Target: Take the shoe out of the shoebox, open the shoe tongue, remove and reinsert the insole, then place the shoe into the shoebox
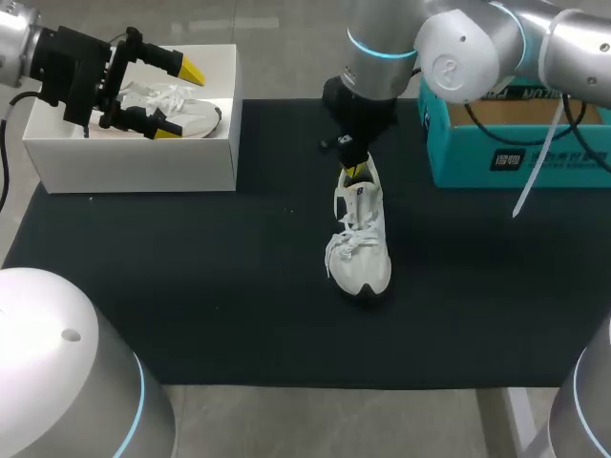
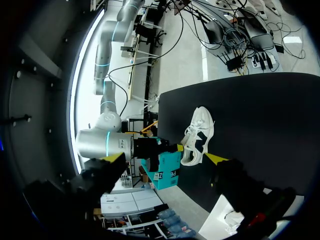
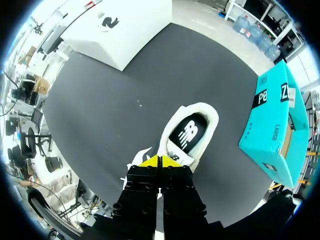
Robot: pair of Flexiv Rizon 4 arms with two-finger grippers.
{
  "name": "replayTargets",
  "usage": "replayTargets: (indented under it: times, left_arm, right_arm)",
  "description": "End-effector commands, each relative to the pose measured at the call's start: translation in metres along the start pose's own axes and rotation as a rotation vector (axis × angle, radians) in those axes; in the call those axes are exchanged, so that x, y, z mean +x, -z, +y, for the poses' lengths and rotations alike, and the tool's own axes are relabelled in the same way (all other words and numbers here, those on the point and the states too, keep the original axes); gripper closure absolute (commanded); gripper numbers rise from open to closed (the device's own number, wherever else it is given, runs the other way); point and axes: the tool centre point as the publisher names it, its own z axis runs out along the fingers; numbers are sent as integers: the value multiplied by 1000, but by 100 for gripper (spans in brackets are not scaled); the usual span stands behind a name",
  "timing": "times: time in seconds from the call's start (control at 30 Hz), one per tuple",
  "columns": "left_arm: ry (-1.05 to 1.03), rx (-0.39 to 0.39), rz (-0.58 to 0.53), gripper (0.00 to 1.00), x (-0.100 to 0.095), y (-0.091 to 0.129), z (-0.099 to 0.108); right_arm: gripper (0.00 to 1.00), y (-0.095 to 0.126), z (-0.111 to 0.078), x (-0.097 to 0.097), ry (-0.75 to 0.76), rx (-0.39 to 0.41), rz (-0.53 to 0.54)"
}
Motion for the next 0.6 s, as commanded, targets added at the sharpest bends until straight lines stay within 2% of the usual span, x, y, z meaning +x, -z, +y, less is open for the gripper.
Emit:
replayTargets:
  times: [0.03,0.1,0.13,0.17,0.37,0.4,0.43,0.6]
  left_arm:
    - [0,2,5,0,-1,0,1]
    - [0,2,5,0,-1,0,1]
    - [0,2,5,0,-1,0,1]
    - [0,2,5,0,-1,0,1]
    - [0,2,5,0,-1,0,1]
    - [0,2,5,0,-1,0,1]
    - [0,2,5,0,-1,0,1]
    - [0,2,5,0,-1,0,1]
  right_arm:
    - [100,5,10,-14,767,114,-82]
    - [100,6,15,-23,809,138,-101]
    - [80,5,18,-26,827,147,-99]
    - [65,3,20,-31,830,164,-109]
    - [51,-6,34,-51,953,197,-164]
    - [42,-7,36,-53,970,195,-175]
    - [25,-8,39,-56,971,187,-175]
    - [10,-12,47,-71,1027,178,-209]
